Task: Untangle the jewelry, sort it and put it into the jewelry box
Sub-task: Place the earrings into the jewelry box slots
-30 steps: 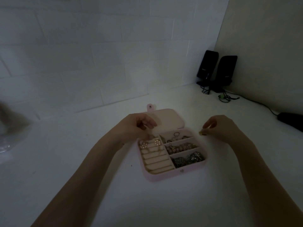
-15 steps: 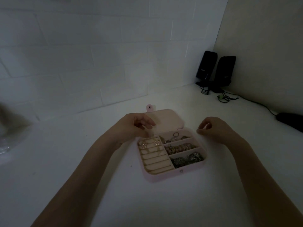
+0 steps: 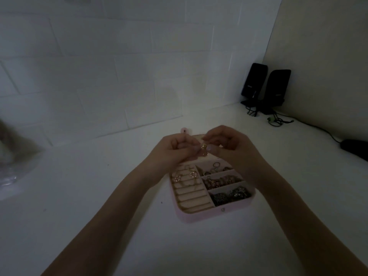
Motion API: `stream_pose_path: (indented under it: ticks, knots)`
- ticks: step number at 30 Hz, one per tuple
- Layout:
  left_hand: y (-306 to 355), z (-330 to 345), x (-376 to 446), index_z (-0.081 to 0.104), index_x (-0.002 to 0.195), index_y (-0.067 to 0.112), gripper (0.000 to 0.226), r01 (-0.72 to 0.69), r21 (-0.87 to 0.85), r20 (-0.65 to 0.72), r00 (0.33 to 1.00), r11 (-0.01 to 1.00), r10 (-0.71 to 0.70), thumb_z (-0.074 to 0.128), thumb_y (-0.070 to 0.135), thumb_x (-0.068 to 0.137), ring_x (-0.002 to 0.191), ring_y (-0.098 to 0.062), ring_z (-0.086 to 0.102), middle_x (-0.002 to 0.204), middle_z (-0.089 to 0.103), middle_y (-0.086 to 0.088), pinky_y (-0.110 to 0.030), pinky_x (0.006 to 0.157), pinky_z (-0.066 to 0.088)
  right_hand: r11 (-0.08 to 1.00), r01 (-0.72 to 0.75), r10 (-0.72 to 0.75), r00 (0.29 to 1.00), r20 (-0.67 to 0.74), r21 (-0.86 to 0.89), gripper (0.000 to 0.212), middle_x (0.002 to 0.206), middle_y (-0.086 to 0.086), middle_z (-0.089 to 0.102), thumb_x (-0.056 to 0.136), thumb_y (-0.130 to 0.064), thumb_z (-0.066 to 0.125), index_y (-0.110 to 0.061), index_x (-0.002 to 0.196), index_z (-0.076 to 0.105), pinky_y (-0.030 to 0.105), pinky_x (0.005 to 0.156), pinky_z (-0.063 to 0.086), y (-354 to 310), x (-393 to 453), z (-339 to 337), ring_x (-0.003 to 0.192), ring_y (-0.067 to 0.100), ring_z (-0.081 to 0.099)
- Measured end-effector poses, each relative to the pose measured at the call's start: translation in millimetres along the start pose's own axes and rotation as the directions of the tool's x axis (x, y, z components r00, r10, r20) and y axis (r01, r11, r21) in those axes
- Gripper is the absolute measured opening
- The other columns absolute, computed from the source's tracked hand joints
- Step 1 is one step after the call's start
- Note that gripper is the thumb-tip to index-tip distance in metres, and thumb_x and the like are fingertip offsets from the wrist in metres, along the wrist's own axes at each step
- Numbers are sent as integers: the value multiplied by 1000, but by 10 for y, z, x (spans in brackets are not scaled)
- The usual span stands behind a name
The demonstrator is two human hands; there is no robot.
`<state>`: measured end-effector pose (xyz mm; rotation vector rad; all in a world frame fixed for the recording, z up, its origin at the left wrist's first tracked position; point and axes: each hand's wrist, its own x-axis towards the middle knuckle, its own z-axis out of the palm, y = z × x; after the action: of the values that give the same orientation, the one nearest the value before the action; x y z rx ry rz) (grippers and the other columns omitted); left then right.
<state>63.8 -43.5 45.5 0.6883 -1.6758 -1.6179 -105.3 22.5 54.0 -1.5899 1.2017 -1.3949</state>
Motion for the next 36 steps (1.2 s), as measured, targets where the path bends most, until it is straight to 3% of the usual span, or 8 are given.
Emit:
stream_pose_path:
  ticks: [5, 9, 14, 19, 23, 26, 31, 36]
  knots:
    - [-4, 36, -17, 61, 111, 2, 23, 165, -238, 166, 978, 957, -127, 50, 0, 90, 94, -23, 69, 104, 69, -17, -28, 83, 56, 1000, 22, -22, 999, 28, -11, 24, 86, 7, 71, 80, -1, 67, -24, 82, 74, 35, 73, 56, 6, 12, 9, 77, 24, 66]
    - [14, -6, -17, 59, 117, 1, 35, 237, -310, 274, 950, 921, -153, 57, 2, 82, 94, -23, 69, 105, 68, -18, -29, 82, 56, 999, 40, -41, 997, 61, 6, 15, 99, 10, 67, 75, -13, 69, -28, 78, 71, 32, 78, 55, -15, -6, 19, 93, 24, 64]
    - [-7, -52, 0, 59, 112, -7, 39, 246, -299, 200, 961, 922, -192, 62, -3, 74, 83, -21, 71, 101, 68, -19, -27, 73, 58, 999, -1, 6, 996, 93, -49, 8, 105, 10, 67, 80, -23, 66, -26, 86, 70, 47, 94, 49, 4, -19, -3, 104, 34, 61]
    - [7, -75, 1, 65, 92, 2, 22, 172, -227, 114, 982, 959, -149, 64, -4, 72, 78, -20, 70, 87, 71, -14, -29, 75, 59, 990, -138, 139, 986, 88, -17, 12, 83, -3, 69, 94, -14, 53, -16, 90, 64, 25, 66, 52, 8, -21, 6, 75, 13, 65]
    - [-14, -99, 14, 64, 84, 6, 16, -21, 49, -24, 999, 999, 22, 66, -9, 77, 68, -14, 68, 69, 71, -5, -23, 70, 56, 942, -298, 289, 954, 79, 154, 11, 84, 5, 67, 92, -19, 53, -9, 95, 59, 27, 70, 57, 28, -17, 94, 78, 20, 67]
    - [-7, -112, 17, 66, 83, 10, 16, -104, 227, -28, 993, 968, 113, 71, -2, 75, 71, -14, 65, 69, 70, -4, -23, 75, 53, 957, -282, 279, 959, 50, 74, 9, 81, 5, 71, 86, -8, 63, -9, 94, 59, 30, 74, 59, 53, -31, 139, 73, 17, 68]
    - [30, -121, 11, 60, 89, 3, 14, -58, 95, -41, 997, 994, 62, 65, -6, 80, 68, -15, 68, 71, 67, -8, -23, 70, 56, 971, -240, 240, 970, -38, 16, 16, 88, 14, 73, 85, -1, 64, -3, 100, 68, 24, 69, 57, 66, -15, 67, 73, 17, 68]
    - [19, -70, -4, 58, 92, 3, 23, 93, -47, -25, 995, 995, -94, 64, -13, 77, 77, -21, 70, 81, 65, -9, -28, 72, 58, 956, -42, 19, 996, -82, -289, 10, 79, 11, 72, 82, -4, 69, -8, 90, 73, 31, 73, 55, 71, 10, 55, 77, 26, 67]
